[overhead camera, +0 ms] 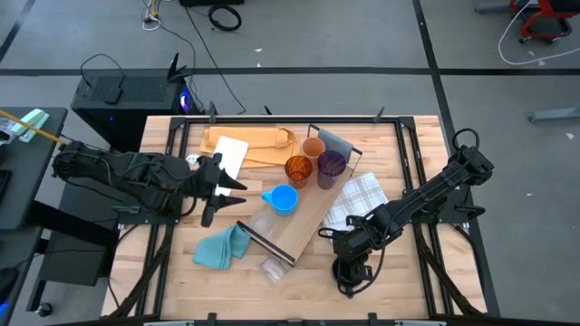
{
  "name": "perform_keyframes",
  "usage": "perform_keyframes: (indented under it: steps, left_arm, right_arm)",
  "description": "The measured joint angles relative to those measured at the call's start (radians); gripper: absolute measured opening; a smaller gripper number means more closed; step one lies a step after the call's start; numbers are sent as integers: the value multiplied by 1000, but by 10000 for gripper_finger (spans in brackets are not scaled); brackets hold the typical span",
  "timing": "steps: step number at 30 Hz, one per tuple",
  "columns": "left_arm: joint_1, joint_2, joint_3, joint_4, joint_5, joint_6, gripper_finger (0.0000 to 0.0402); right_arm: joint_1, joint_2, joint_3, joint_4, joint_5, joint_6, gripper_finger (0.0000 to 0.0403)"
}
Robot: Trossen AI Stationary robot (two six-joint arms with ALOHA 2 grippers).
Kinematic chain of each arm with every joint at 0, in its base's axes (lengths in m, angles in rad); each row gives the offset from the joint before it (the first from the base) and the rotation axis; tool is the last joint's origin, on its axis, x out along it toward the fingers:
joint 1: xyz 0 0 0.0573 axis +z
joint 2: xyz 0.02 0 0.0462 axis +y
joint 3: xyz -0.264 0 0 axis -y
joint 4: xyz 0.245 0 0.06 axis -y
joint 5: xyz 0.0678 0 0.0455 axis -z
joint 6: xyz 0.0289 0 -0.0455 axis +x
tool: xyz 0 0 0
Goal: Stack small to large cups/mugs on shelf
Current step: Put the black cup on the shelf
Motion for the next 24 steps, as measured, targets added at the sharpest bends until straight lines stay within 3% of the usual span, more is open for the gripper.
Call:
perform_keyframes:
  steps: [12, 24]
  left_arm:
    - [0, 0, 0, -22, -1, 6, 156]
    - [0, 1, 0, -30, -1, 6, 149]
  right_arm:
    - [-17, -3, 42, -51, -5, -9, 5]
    - [-71, -3, 288, -266, 43, -46, 2]
